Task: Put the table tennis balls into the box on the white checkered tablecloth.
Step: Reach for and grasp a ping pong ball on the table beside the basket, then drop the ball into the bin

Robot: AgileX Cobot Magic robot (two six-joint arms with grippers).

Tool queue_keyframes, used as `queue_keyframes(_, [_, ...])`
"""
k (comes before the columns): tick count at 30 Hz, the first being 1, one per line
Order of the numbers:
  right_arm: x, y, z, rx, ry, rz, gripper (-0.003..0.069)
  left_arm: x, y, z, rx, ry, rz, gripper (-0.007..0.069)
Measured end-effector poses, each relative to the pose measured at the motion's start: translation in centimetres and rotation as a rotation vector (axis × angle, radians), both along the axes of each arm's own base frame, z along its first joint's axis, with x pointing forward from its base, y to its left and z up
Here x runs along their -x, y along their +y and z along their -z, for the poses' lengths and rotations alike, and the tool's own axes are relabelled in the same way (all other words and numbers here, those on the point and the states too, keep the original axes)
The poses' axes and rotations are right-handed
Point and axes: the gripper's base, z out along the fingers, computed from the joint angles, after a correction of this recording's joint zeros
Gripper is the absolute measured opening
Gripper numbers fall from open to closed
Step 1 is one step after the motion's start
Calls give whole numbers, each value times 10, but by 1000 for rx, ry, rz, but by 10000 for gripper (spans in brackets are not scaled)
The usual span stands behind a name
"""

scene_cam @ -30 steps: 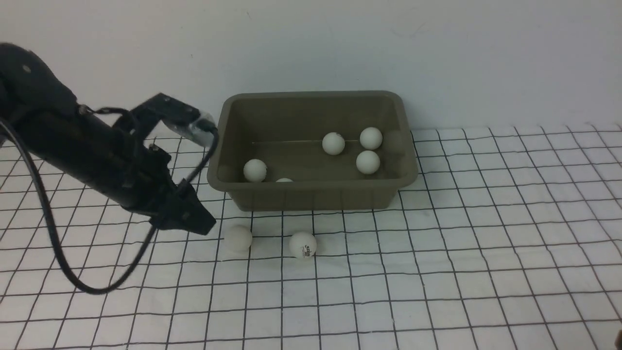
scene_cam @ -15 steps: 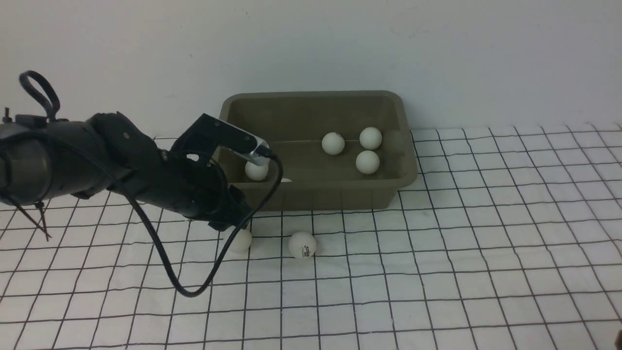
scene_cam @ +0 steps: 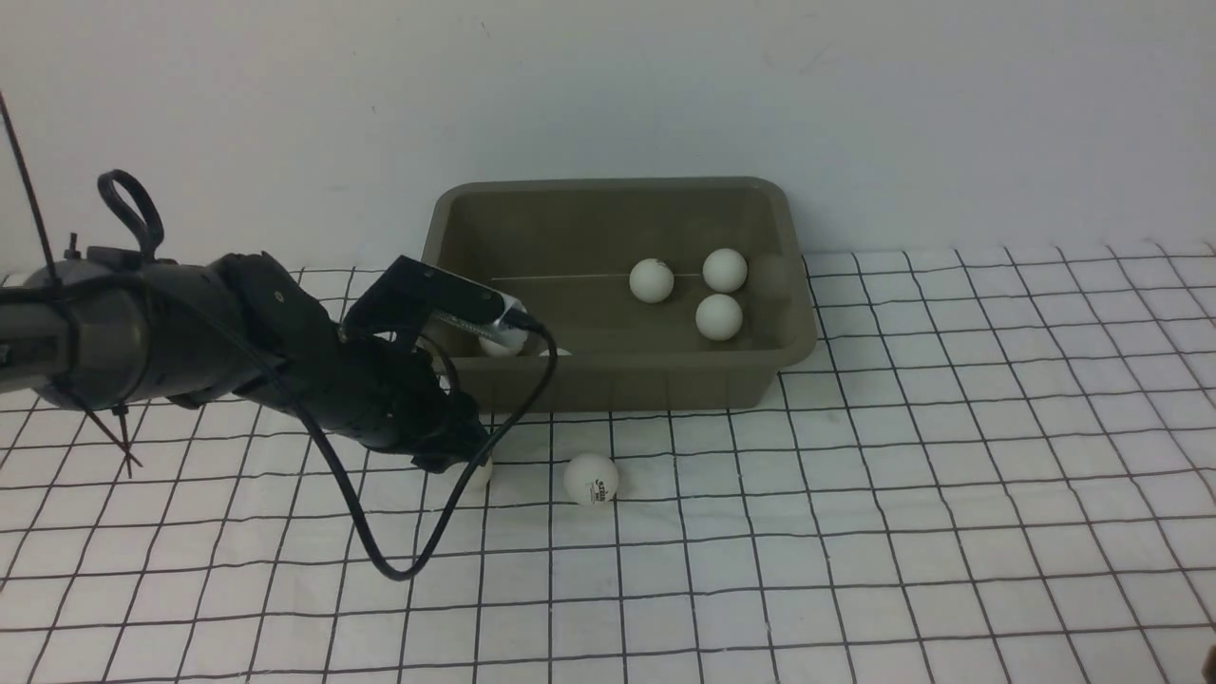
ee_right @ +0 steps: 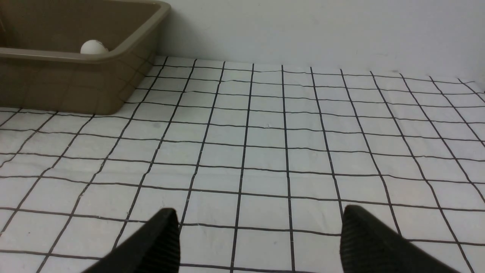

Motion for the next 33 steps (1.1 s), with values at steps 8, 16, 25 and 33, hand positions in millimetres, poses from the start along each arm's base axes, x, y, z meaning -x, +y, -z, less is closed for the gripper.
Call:
queue_keyframes(8, [0, 0, 0, 0, 0, 0, 515, 5, -2, 0, 15, 50, 18, 326])
queue_keyframes(16, [0, 0, 0, 0, 0, 0, 515, 36, -4, -45, -12, 86, 305, 326])
queue_keyframes(25, [0, 0, 0, 0, 0, 0, 515, 33, -13, -121, 129, -401, 326, 326])
queue_keyframes(33, [0, 0, 0, 0, 0, 0, 515, -34, -16, -93, 122, -500, 129, 326])
